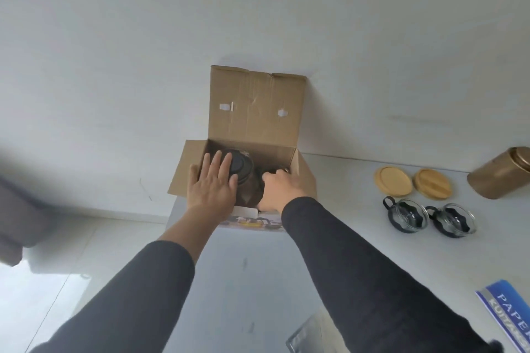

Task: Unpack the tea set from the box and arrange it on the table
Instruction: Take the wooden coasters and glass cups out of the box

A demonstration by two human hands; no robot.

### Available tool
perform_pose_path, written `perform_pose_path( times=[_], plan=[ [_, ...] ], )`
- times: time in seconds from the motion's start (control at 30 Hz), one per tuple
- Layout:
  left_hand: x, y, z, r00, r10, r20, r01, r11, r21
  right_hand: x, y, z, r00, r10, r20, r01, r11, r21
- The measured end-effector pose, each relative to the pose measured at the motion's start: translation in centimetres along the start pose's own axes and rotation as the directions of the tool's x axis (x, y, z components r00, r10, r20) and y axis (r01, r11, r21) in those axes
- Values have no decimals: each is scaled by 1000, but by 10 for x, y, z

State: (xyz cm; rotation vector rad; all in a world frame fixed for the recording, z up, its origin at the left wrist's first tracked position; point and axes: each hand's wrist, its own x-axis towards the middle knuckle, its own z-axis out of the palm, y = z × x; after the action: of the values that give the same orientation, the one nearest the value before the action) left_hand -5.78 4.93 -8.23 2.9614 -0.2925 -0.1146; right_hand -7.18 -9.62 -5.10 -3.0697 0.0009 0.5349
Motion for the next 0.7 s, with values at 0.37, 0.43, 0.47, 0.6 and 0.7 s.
perform_pose_path(
  times=[0.37, 0.43, 0.47, 0.6, 0.7],
  plan=[
    [0, -1, 1, 1000, -19, 20, 19, 1000, 5, 13, -17, 13, 969, 242, 46, -243, 970, 14],
    [0, -1, 2, 1000, -17, 19, 17, 1000, 7, 11, -17, 11, 974, 224, 35, -225, 974, 28],
    [0, -1, 2, 1000, -15, 18, 15, 1000, 7, 9, -16, 9, 977, 210, 33, -211, 977, 29],
    [-1, -1, 2, 1000, -9, 3, 9, 1000, 6, -3, -8, -4, 991, 133, 20, -135, 986, 103],
    [-1, -1, 1, 1000, -5, 1, 5, 1000, 0, -12, -1, -12, 994, 98, -44, -91, 985, 145]
  ],
)
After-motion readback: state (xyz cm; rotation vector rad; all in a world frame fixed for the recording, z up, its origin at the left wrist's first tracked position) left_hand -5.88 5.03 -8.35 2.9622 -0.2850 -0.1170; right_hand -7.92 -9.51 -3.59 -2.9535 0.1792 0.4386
